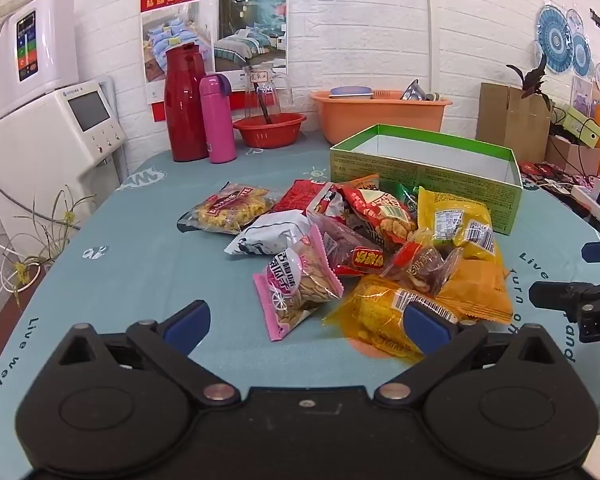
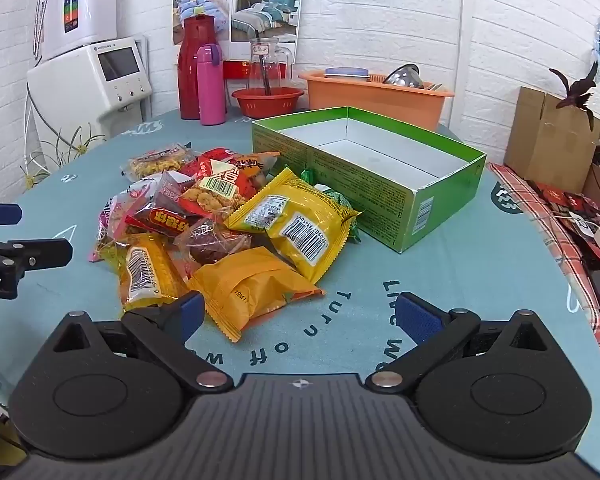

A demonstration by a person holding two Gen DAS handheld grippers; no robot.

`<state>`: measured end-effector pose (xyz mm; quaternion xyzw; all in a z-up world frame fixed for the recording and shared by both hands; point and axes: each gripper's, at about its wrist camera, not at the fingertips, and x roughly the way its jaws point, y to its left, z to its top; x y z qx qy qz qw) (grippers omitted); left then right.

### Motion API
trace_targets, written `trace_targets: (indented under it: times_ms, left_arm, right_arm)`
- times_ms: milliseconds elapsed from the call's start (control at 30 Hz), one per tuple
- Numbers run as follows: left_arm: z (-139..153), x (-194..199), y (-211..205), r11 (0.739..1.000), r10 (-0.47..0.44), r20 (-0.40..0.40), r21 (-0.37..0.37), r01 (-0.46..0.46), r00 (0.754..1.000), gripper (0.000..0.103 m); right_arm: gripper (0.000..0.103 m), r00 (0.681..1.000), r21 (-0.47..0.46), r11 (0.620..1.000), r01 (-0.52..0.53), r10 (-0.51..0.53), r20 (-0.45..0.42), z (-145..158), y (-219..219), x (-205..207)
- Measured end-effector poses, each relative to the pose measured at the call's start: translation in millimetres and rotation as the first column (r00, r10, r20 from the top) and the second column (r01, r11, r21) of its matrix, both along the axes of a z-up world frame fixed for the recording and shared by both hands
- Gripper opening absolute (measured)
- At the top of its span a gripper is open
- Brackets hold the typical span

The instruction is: Organize snacks

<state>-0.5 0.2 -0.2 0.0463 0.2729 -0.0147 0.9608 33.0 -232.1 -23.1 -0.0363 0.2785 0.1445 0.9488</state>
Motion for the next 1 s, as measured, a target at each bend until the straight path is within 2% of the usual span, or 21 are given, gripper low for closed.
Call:
trace_targets:
  times_ms: [1000]
  left_arm:
    - [-4.3, 13.4, -7.1, 1.000, -0.014, -0.031, -0.005, 0.014, 0.999, 0.103]
  right_arm:
    - [0.103, 1.000, 0.002, 1.000, 0.005, -0.005, -0.031, -3.6, -1.9, 7.5]
